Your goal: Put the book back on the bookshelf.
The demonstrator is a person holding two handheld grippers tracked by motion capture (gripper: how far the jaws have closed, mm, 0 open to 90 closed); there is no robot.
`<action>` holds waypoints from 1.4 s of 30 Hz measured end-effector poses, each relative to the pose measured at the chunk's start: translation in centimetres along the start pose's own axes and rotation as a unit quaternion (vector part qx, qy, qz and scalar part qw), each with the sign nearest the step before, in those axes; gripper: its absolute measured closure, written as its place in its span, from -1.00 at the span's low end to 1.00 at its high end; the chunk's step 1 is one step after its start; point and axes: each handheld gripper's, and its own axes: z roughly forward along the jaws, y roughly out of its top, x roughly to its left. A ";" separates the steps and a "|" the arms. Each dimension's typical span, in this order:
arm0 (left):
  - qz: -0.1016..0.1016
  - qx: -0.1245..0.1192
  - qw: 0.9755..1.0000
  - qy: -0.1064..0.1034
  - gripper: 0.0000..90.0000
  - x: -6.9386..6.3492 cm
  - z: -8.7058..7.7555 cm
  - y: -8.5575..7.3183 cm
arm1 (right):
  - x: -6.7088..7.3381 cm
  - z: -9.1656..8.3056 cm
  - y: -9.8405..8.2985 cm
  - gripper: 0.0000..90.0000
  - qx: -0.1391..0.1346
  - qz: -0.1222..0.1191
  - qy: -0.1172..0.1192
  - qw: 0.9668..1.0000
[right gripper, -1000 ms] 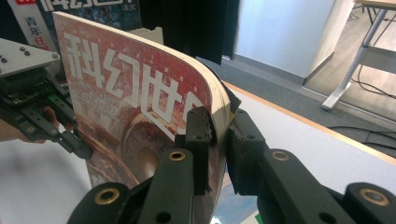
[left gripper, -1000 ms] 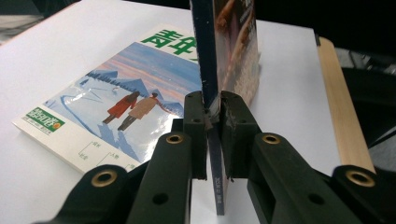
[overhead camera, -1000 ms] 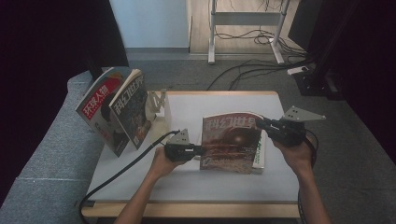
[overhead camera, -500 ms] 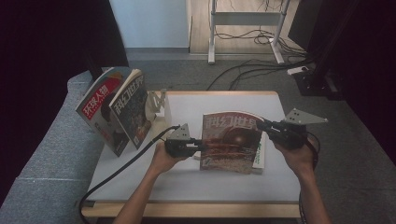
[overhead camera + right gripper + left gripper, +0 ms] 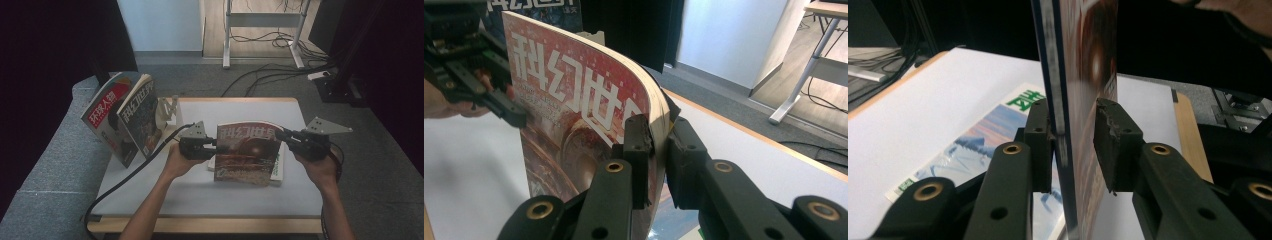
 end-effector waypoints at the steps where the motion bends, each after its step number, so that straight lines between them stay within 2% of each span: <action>1: 0.001 -0.002 1.000 0.001 0.51 0.0 -0.1 0.4 | 0.0 0.0 0.0 0.75 0.000 0.000 0.000 1.000; 10: 0.007 0.011 1.000 -0.001 0.47 0.3 0.2 3.5 | 0.1 -0.1 0.0 0.75 0.000 -0.003 0.000 1.000; 18: 0.013 0.008 1.000 0.006 0.48 0.5 0.3 5.0 | 0.2 -0.2 0.0 0.75 -0.001 -0.003 0.003 1.000; 21: 0.022 0.018 0.999 0.013 0.68 0.5 0.2 5.2 | 0.2 -0.2 0.0 0.74 -0.001 -0.004 0.003 1.000; 24: 0.017 0.020 1.000 -0.001 0.81 0.5 0.1 5.2 | 0.2 -0.2 0.0 0.72 -0.002 -0.004 0.002 1.000; 28: 0.014 0.024 1.000 -0.014 0.84 0.5 -0.2 5.2 | 0.3 -0.3 0.0 0.63 0.001 -0.006 -0.008 1.000; 34: 0.023 0.035 0.999 -0.015 0.85 0.2 -0.6 5.3 | 0.4 -1.0 -0.1 0.48 0.010 -0.014 -0.028 0.999; 38: 0.021 0.031 0.999 -0.016 0.85 0.2 -1.1 5.0 | 0.0 -1.6 -0.9 0.30 0.014 -0.014 -0.045 0.999; 42: 0.018 0.028 0.999 -0.015 0.85 0.4 -1.7 4.7 | -0.7 -1.8 -2.2 0.02 0.026 -0.006 -0.070 0.997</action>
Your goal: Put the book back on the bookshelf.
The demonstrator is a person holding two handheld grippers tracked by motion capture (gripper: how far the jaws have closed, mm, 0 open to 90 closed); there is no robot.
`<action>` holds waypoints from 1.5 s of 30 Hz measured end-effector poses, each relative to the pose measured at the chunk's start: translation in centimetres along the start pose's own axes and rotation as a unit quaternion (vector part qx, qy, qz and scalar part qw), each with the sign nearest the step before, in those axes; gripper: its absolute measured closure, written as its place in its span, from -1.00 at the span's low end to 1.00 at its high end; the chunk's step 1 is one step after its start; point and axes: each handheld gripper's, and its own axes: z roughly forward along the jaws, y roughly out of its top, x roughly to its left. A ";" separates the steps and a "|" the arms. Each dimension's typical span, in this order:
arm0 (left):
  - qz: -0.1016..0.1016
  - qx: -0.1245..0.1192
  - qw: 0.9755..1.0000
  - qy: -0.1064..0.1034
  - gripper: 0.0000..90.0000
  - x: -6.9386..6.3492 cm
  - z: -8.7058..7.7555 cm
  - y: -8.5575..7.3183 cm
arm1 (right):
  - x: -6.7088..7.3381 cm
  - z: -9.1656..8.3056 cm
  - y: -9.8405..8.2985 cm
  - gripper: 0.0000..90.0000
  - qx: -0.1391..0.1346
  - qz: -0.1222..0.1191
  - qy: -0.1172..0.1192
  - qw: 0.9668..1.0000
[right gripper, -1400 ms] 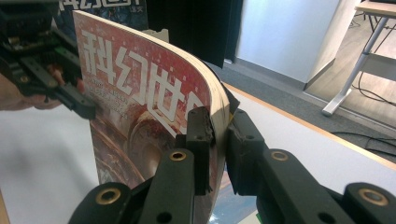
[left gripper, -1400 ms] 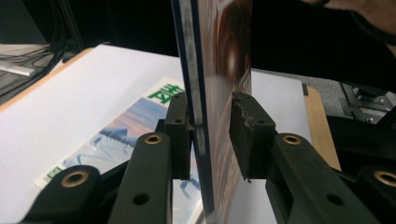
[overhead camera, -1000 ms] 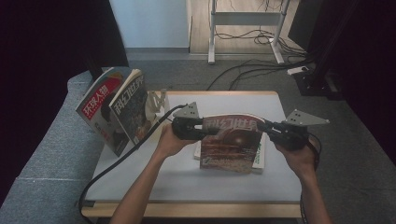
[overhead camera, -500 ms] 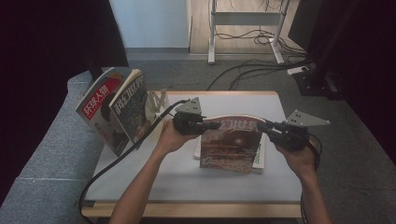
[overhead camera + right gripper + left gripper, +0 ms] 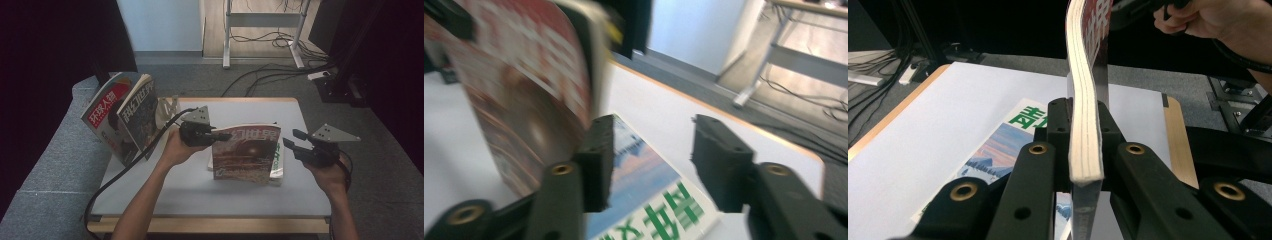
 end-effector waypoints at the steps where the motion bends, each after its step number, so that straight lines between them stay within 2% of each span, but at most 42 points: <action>1: -0.001 0.001 1.000 0.000 0.85 0.0 -0.1 0.0 | -0.2 0.1 -0.4 -0.03 0.006 0.004 -0.007 1.000; 6: 0.000 0.006 1.000 0.003 0.85 0.0 -0.3 0.0 | -1.2 0.8 -2.6 -0.31 0.041 0.017 -0.039 0.998; 7: 0.000 0.007 1.000 0.003 0.85 0.0 -0.3 0.0 | -1.4 1.0 -3.1 -0.41 0.051 0.016 -0.048 0.997; 9: -0.002 0.007 1.000 -0.001 0.85 0.0 -0.3 0.0 | -1.7 1.5 -4.2 -0.48 0.070 0.022 -0.057 0.996; 11: -0.004 0.007 1.000 -0.003 0.85 0.0 -0.3 0.0 | -1.9 1.9 -5.1 -0.62 0.080 0.026 -0.067 0.994; 14: -0.006 0.005 1.000 -0.009 0.85 0.1 -0.3 0.0 | -2.4 2.5 -6.5 -0.70 0.099 0.037 -0.077 0.991; 16: -0.011 0.004 1.000 -0.015 0.85 0.2 -0.3 -0.1 | -2.5 2.9 -7.6 -0.76 0.109 0.046 -0.091 0.989; 19: -0.013 0.002 1.000 -0.017 0.85 0.2 -0.2 -0.1 | -2.6 3.5 -9.2 -0.96 0.126 0.052 -0.103 0.985; 23: -0.008 0.002 1.000 -0.017 0.84 -0.1 -0.1 -0.1 | -2.7 4.0 -11.0 -1.00 0.146 0.060 -0.110 0.981; 32: -0.006 0.006 1.000 -0.016 0.83 -0.5 0.2 -0.2 | -2.8 5.3 -13.8 -1.00 0.176 0.079 -0.114 0.975; 38: -0.006 0.001 1.000 -0.012 0.85 -0.9 0.3 -0.1 | -3.0 5.7 -15.1 -0.99 0.181 0.092 -0.112 0.973; 42: -0.006 0.002 1.000 -0.010 0.86 -1.1 0.4 0.0 | -3.0 6.2 -15.9 -1.00 0.197 0.095 -0.105 0.970; 43: -0.007 0.001 1.000 -0.010 0.86 -1.1 0.4 0.0 | -3.1 6.1 -16.1 -1.00 0.192 0.107 -0.102 0.970; 45: -0.008 0.001 1.000 -0.009 0.86 -1.2 0.4 0.0 | -3.2 6.1 -16.2 -1.00 0.192 0.113 -0.100 0.970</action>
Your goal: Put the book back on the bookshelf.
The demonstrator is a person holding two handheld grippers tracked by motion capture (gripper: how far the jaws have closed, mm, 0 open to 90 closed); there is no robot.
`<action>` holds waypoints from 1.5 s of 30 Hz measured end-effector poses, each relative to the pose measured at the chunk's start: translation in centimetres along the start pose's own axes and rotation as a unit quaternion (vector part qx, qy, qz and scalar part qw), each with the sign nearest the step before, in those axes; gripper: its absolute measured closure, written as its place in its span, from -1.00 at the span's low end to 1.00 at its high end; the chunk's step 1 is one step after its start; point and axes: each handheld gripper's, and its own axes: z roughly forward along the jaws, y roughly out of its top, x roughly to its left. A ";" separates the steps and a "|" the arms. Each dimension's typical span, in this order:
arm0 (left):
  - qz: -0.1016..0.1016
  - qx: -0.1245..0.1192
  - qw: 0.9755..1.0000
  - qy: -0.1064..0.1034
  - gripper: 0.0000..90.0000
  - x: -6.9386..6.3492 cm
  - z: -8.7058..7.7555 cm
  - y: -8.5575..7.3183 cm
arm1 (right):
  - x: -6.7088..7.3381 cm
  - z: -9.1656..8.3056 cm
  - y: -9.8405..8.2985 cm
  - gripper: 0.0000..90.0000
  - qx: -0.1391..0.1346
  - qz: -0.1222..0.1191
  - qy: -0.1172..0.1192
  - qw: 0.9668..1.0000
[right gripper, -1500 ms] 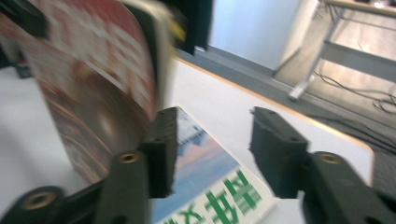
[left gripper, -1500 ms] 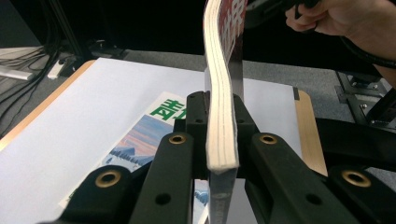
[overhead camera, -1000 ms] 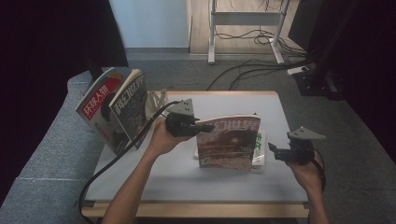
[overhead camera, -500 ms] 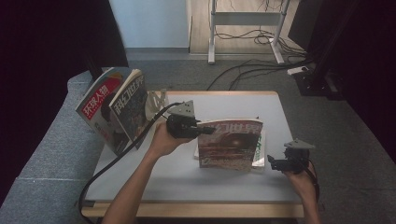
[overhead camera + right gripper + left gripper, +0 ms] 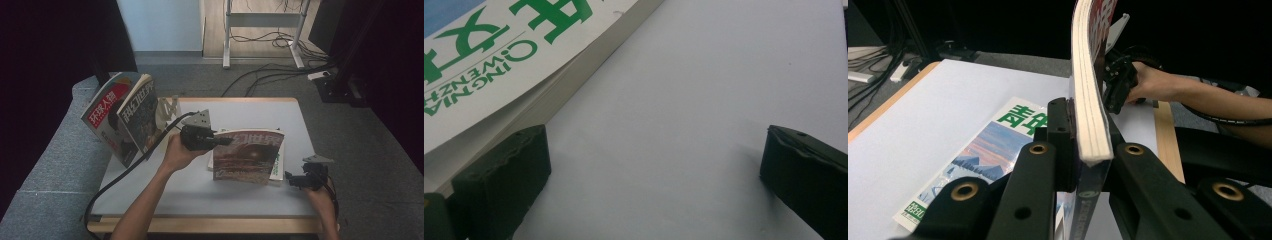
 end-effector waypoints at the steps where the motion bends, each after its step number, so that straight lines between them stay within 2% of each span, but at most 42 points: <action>1: -0.002 0.000 1.000 0.000 0.86 0.0 0.0 0.0 | 0.0 0.0 0.0 -1.00 0.001 -0.001 -0.001 1.000; 7: -0.021 -0.014 1.000 -0.004 0.86 -0.1 -0.8 0.0 | 0.0 0.0 0.0 -1.00 0.000 -0.001 -0.001 1.000; 12: -0.030 -0.011 0.999 0.005 0.86 -0.1 -1.7 -0.1 | 0.1 0.0 -0.1 -1.00 -0.002 -0.001 -0.002 1.000; 24: -0.046 0.001 0.998 0.036 0.86 -0.2 -4.5 -0.3 | 0.1 0.1 -0.1 -1.00 -0.003 -0.001 -0.002 1.000; 33: -0.054 0.007 0.997 0.049 0.87 -0.1 -6.6 -0.3 | 0.0 0.1 -0.1 -1.00 -0.003 -0.001 -0.001 1.000; 42: -0.063 0.011 0.995 0.071 0.87 -0.3 -8.8 -0.3 | 0.0 0.1 -0.1 -1.00 -0.003 -0.001 -0.001 1.000; 45: -0.069 0.005 0.995 0.078 0.87 -0.3 -9.8 -0.5 | 0.0 0.1 -0.1 -1.00 -0.002 -0.001 -0.001 1.000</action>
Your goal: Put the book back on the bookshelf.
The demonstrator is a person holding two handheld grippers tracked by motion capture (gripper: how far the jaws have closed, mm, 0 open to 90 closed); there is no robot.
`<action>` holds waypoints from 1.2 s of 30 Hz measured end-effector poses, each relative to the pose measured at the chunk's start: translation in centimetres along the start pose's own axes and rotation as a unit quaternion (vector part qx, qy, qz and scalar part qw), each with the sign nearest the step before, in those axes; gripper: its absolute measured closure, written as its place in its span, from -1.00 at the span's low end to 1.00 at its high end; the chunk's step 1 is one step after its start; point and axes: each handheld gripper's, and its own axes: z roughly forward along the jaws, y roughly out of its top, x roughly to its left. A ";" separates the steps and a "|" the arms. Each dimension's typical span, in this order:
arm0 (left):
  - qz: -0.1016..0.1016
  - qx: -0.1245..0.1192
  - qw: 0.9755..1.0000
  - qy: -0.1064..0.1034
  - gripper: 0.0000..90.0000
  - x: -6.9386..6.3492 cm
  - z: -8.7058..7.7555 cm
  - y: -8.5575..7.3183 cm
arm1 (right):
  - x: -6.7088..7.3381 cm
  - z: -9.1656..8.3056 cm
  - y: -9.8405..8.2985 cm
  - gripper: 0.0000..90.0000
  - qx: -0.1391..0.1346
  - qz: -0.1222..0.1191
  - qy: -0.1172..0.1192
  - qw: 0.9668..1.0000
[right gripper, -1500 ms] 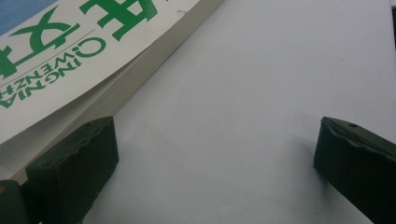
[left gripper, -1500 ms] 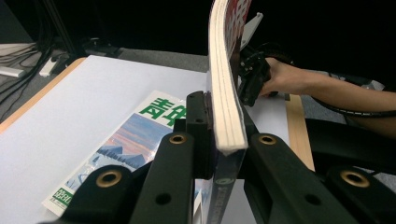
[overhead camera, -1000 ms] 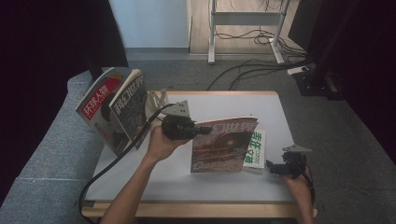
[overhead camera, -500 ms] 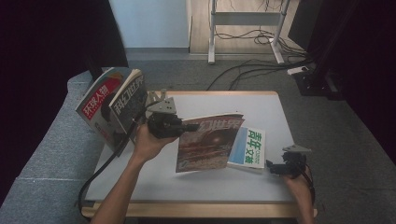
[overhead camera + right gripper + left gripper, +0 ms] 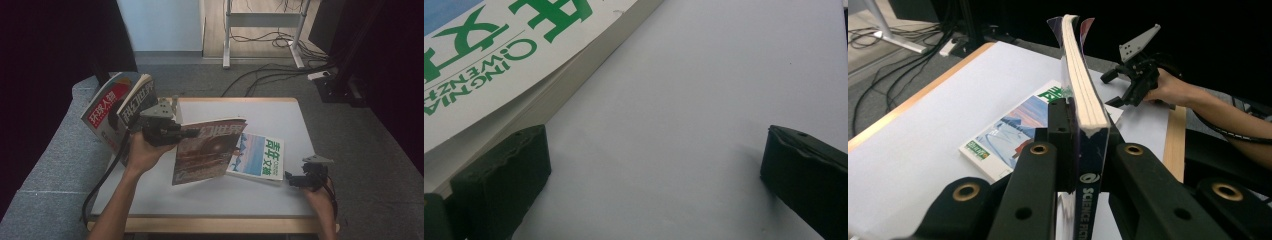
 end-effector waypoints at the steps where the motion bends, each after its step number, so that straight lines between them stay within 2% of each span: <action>1: -0.002 -0.002 1.000 0.002 0.87 0.0 -0.2 -0.1 | 0.0 0.0 0.0 -1.00 0.000 0.000 0.000 1.000; 13: -0.014 -0.010 0.999 0.041 0.87 0.8 -3.4 -0.9 | 0.0 0.0 0.0 -1.00 0.000 0.000 -0.001 1.000; 18: -0.026 -0.019 0.998 0.057 0.87 1.3 -4.8 -1.6 | 0.0 0.0 0.0 -1.00 0.000 0.000 -0.001 1.000; 22: -0.030 -0.020 0.996 0.083 0.87 1.5 -6.0 -1.9 | 0.0 0.0 0.0 -1.00 0.000 -0.001 -0.001 1.000; 31: -0.048 -0.030 0.990 0.126 0.87 2.3 -8.0 -3.1 | 0.0 0.0 0.0 -1.00 0.000 0.000 -0.001 1.000; 36: -0.059 -0.036 0.986 0.149 0.87 2.7 -8.9 -3.7 | 0.0 0.0 0.0 -1.00 0.000 -0.001 -0.001 1.000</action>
